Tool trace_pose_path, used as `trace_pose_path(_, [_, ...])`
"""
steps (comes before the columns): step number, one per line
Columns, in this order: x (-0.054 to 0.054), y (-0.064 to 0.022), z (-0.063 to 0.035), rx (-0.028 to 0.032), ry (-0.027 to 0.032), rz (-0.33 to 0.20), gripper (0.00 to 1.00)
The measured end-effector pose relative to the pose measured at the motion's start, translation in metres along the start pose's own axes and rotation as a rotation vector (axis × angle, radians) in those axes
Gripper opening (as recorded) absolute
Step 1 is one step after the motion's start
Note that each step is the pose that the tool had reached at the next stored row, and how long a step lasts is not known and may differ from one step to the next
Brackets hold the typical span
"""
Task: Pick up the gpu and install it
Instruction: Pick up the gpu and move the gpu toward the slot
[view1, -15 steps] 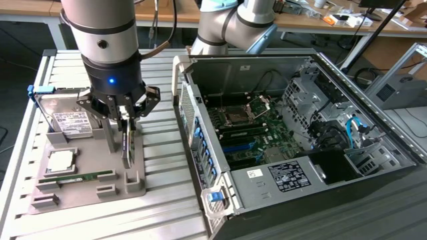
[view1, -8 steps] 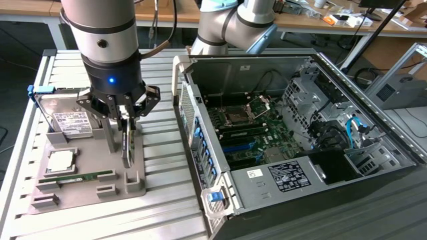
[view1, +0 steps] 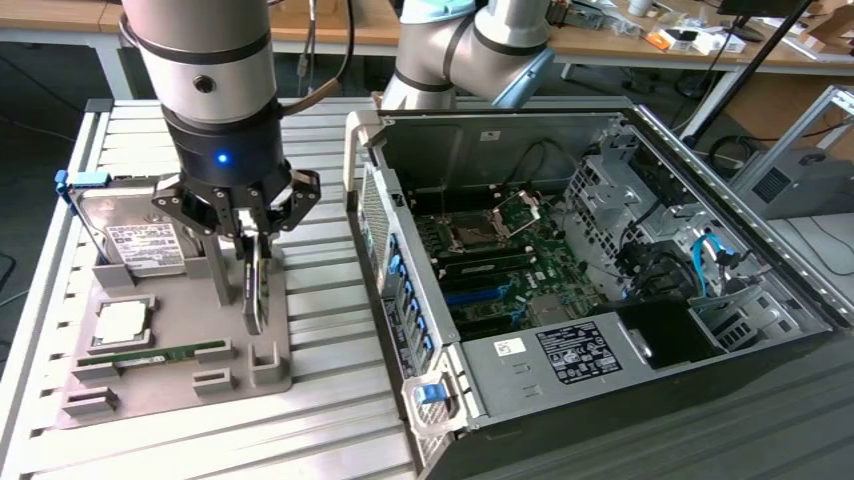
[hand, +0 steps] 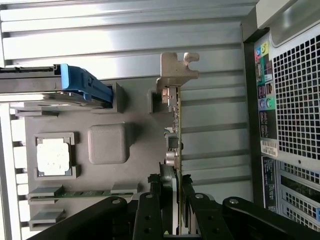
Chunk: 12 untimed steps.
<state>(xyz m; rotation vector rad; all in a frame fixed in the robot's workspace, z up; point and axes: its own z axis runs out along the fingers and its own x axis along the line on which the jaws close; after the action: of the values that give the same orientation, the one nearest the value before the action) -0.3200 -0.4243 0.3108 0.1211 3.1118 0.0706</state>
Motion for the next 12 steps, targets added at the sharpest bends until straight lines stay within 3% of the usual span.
trace_pose_path(12, [-0.0001, 0.0002, -0.0041, -0.0019, 0.0003, 0.0, 0.27])
